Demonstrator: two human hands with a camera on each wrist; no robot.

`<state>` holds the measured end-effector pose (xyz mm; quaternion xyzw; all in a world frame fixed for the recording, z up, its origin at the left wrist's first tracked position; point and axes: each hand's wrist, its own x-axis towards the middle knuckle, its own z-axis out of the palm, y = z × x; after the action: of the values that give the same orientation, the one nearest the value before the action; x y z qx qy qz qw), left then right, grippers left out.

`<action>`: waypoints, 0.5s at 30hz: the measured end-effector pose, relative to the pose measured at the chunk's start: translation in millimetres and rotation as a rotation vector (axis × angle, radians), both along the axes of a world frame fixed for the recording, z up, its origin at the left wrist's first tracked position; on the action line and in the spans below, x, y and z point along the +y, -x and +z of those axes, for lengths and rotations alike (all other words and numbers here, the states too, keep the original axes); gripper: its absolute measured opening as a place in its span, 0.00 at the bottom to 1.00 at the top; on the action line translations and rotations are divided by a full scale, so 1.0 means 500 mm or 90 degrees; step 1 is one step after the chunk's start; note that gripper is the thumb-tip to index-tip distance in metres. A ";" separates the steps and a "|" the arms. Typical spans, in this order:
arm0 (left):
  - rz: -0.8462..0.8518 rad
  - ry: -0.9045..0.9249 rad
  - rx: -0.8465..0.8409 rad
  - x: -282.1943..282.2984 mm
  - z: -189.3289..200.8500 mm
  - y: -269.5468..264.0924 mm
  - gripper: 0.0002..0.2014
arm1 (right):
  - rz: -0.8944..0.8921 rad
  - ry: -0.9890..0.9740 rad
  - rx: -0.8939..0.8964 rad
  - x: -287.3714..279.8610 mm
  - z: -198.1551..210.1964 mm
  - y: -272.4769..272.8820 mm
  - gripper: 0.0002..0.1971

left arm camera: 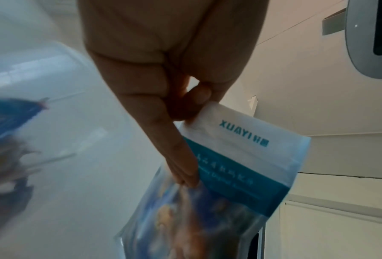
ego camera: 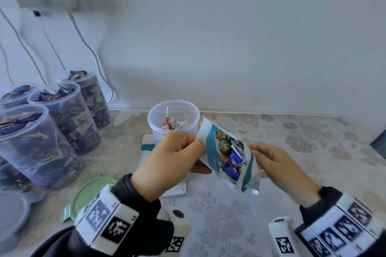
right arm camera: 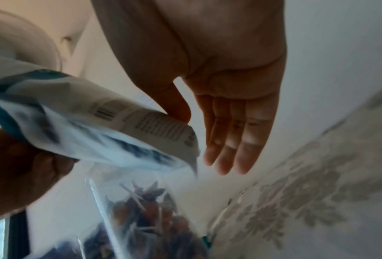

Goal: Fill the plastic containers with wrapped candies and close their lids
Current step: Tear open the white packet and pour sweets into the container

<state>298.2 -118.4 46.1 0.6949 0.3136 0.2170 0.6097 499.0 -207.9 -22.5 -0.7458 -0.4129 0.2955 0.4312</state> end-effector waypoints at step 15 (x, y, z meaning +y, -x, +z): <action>0.050 -0.146 -0.012 0.086 0.096 0.022 0.16 | 0.025 -0.166 0.681 0.100 0.088 -0.035 0.43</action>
<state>287.0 -75.3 94.2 0.7453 0.3078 0.2817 0.5200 516.2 -158.2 21.3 -0.4240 -0.1831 0.5876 0.6644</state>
